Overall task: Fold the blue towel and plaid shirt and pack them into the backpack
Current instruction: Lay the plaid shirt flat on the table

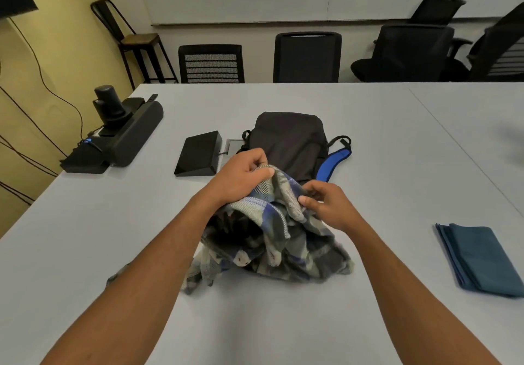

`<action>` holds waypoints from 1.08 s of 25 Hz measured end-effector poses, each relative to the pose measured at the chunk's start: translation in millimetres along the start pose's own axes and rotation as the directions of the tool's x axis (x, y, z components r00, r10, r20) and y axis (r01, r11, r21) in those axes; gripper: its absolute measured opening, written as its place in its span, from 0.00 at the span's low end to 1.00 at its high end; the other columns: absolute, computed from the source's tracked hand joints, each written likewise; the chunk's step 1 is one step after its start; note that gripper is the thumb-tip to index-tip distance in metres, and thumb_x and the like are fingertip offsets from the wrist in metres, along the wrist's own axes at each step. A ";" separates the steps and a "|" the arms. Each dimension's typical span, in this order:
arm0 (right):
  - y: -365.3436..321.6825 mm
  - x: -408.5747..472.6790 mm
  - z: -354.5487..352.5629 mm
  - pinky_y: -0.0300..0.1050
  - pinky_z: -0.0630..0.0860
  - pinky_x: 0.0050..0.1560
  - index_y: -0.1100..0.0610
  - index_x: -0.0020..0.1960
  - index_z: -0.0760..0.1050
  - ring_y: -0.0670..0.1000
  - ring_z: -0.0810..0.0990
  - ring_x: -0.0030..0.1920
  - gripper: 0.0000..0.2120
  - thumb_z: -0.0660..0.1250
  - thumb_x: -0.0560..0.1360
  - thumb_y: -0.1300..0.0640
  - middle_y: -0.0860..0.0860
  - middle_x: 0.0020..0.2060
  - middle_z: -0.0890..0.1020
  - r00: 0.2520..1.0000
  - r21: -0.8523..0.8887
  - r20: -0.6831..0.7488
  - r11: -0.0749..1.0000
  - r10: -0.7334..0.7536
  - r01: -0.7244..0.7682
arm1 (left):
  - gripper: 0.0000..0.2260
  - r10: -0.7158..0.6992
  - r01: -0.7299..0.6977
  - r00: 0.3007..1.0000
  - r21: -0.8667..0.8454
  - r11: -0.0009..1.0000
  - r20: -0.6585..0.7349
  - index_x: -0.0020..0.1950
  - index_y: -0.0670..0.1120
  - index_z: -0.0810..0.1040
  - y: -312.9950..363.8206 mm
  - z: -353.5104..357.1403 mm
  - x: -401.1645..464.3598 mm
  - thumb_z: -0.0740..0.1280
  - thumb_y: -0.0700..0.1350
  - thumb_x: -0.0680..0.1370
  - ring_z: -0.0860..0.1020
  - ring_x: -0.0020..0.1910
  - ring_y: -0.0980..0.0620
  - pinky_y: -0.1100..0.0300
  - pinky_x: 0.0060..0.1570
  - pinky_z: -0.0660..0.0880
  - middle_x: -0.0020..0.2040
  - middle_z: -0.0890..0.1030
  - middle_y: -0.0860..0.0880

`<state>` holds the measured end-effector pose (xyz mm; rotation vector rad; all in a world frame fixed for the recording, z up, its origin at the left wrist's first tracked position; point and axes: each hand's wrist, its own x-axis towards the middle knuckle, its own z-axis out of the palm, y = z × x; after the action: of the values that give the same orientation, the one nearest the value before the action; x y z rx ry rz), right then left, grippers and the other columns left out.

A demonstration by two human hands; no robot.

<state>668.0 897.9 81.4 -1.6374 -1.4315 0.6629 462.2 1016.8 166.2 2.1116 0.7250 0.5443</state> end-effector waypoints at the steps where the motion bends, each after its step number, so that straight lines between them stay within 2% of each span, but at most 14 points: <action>1: 4.2 -1.2 0.1 0.38 0.75 0.44 0.57 0.50 0.79 0.44 0.80 0.42 0.03 0.69 0.77 0.61 0.50 0.42 0.83 1.000 0.004 -0.012 1.000 0.011 -0.011 | 0.08 -0.007 0.007 1.000 0.033 0.999 0.007 0.41 0.43 0.72 -3.0 -2.6 -0.9 0.68 0.44 0.77 0.64 0.28 0.55 0.57 0.33 0.65 0.28 0.68 0.53; 3: 10.5 -3.2 -2.0 0.39 0.75 0.46 0.56 0.51 0.78 0.46 0.80 0.43 0.04 0.65 0.80 0.61 0.49 0.43 0.82 0.999 0.004 -0.052 1.000 0.015 -0.015 | 0.05 -0.021 0.016 0.999 0.118 0.993 0.035 0.44 0.49 0.75 -9.6 -8.6 -1.9 0.69 0.47 0.77 0.68 0.28 0.56 0.57 0.35 0.69 0.28 0.71 0.56; 5: 13.2 -3.8 -4.7 0.38 0.75 0.47 0.55 0.53 0.76 0.47 0.80 0.46 0.05 0.62 0.82 0.60 0.50 0.45 0.82 0.997 0.037 -0.078 0.999 0.010 -0.007 | 0.02 -0.037 0.023 0.997 0.205 0.979 0.066 0.48 0.53 0.77 -17.8 -9.9 -1.1 0.69 0.49 0.77 0.77 0.39 0.53 0.55 0.45 0.75 0.39 0.79 0.54; 7: 11.5 -5.3 -4.7 0.37 0.74 0.49 0.52 0.56 0.74 0.45 0.79 0.48 0.06 0.61 0.82 0.59 0.49 0.47 0.80 0.996 0.056 -0.086 0.998 0.012 -0.008 | 0.03 -0.054 0.033 0.996 0.252 0.967 0.074 0.51 0.53 0.77 -24.7 -6.3 -0.3 0.67 0.49 0.79 0.78 0.50 0.55 0.56 0.54 0.73 0.49 0.80 0.54; 8: 9.9 -7.6 -3.4 0.36 0.74 0.50 0.50 0.57 0.73 0.42 0.77 0.48 0.06 0.62 0.81 0.58 0.48 0.48 0.79 0.996 0.038 -0.093 0.999 0.002 0.001 | 0.03 -0.054 0.035 0.996 0.253 0.967 0.070 0.52 0.52 0.78 -26.1 -2.9 0.2 0.67 0.48 0.79 0.77 0.51 0.57 0.57 0.55 0.73 0.49 0.80 0.55; 11: 11.6 -21.2 8.5 0.36 0.72 0.55 0.49 0.60 0.70 0.42 0.74 0.56 0.16 0.70 0.76 0.48 0.46 0.54 0.74 0.983 -0.099 -0.125 0.988 -0.133 0.121 | 0.02 -0.070 0.059 0.996 0.197 0.979 0.049 0.49 0.52 0.78 -22.4 6.2 2.5 0.67 0.46 0.79 0.77 0.47 0.60 0.59 0.51 0.72 0.46 0.79 0.58; 14: 28.6 -39.1 30.2 0.43 0.68 0.63 0.53 0.63 0.71 0.51 0.70 0.65 0.31 0.74 0.68 0.38 0.53 0.65 0.72 0.938 -0.397 -0.126 0.882 -0.324 0.252 | 0.03 -0.098 0.089 0.993 0.136 0.987 0.061 0.46 0.52 0.79 -16.7 11.1 5.2 0.68 0.45 0.78 0.77 0.41 0.61 0.60 0.46 0.72 0.41 0.78 0.59; 16: 41.6 -46.8 45.0 0.50 0.70 0.63 0.55 0.63 0.73 0.55 0.72 0.65 0.28 0.76 0.68 0.44 0.56 0.66 0.73 0.916 -0.553 -0.148 0.799 -0.373 0.236 | 0.03 -0.114 0.105 0.990 0.107 0.989 0.082 0.46 0.52 0.79 -14.9 14.5 5.4 0.68 0.44 0.78 0.77 0.39 0.62 0.60 0.45 0.73 0.38 0.78 0.61; 18: 48.8 -48.7 52.9 0.55 0.74 0.59 0.56 0.59 0.78 0.57 0.74 0.61 0.20 0.76 0.70 0.53 0.57 0.63 0.75 0.900 -0.588 -0.234 0.791 -0.368 0.171 | 0.03 -0.117 0.108 0.988 0.091 0.990 0.102 0.46 0.51 0.79 -14.0 17.9 3.6 0.68 0.44 0.78 0.76 0.36 0.64 0.61 0.43 0.72 0.35 0.78 0.64; 22: 55.3 -43.3 45.3 0.47 0.72 0.57 0.59 0.52 0.80 0.54 0.73 0.58 0.08 0.71 0.73 0.59 0.56 0.57 0.78 0.897 -0.473 -0.334 0.875 -0.289 0.106 | 0.02 -0.124 0.116 0.987 0.080 0.990 0.104 0.47 0.49 0.78 -14.1 16.1 -1.1 0.67 0.43 0.79 0.74 0.31 0.67 0.63 0.40 0.69 0.31 0.76 0.67; 25: 50.3 -44.0 31.7 0.43 0.75 0.49 0.57 0.49 0.79 0.51 0.78 0.49 0.01 0.70 0.77 0.60 0.52 0.48 0.81 0.948 -0.206 -0.310 0.979 -0.073 0.008 | 0.02 -0.144 0.134 0.983 0.092 0.987 0.115 0.48 0.49 0.79 -17.2 10.6 -4.6 0.67 0.44 0.79 0.75 0.33 0.67 0.64 0.39 0.69 0.32 0.77 0.66; 27: 39.9 -43.4 25.2 0.36 0.75 0.45 0.54 0.48 0.77 0.45 0.78 0.44 0.01 0.67 0.79 0.59 0.50 0.43 0.81 0.940 -0.050 -0.339 0.997 0.039 -0.059 | 0.02 -0.147 0.134 0.984 0.120 0.984 0.105 0.48 0.50 0.80 -20.3 9.1 -5.1 0.68 0.45 0.79 0.77 0.39 0.66 0.64 0.43 0.69 0.38 0.78 0.63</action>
<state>659.2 862.3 28.8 -1.7404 -1.1724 0.3454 457.7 1018.4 143.8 2.1548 0.8490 0.3102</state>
